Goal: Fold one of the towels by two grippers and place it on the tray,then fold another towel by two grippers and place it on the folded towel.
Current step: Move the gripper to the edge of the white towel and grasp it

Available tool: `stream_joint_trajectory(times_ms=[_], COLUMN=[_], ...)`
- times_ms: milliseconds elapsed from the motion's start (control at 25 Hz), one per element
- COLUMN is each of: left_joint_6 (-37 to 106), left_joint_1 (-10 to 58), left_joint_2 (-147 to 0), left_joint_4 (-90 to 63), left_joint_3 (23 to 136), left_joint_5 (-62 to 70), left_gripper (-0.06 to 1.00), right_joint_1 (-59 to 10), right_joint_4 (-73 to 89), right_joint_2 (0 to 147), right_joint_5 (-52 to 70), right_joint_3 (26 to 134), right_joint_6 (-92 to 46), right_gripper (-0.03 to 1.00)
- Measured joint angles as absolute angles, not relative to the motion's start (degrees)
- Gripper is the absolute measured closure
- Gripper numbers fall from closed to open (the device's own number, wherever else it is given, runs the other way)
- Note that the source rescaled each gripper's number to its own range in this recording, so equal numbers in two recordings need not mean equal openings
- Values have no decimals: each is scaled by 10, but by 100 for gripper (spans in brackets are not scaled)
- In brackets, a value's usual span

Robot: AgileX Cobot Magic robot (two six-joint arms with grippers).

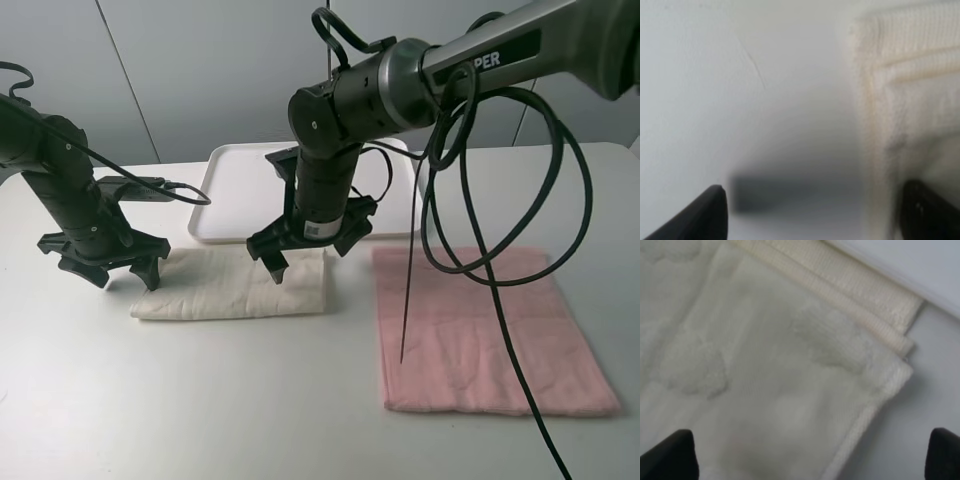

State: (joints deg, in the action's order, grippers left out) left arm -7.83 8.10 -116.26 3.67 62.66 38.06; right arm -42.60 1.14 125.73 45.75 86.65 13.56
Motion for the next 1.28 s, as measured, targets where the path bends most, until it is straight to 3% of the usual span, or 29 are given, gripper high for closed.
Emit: stream_joint_trajectory(times_ms=[560, 680, 1080, 1200, 1280], left_joint_6=[-77, -77, -74, -67, -63], left_joint_1=[81, 81, 81, 81, 81], left_joint_2=[-1163, -1163, -1163, -1163, -1163], left_joint_4=[38, 38, 39, 41, 41], left_joint_3=[627, 627, 627, 627, 627], left_joint_5=[382, 382, 382, 382, 382], left_gripper=[4, 4, 4, 4, 4], right_joint_1=[-423, -423, -423, -423, -423], right_joint_4=[25, 25, 66, 67, 68], right_joint_2=[1303, 1303, 1304, 1304, 1304], right_joint_5=[460, 460, 437, 432, 431], right_joint_3=[876, 876, 876, 876, 876], right_joint_6=[130, 130, 120, 106, 100], right_gripper=[-1, 3, 63, 87, 92])
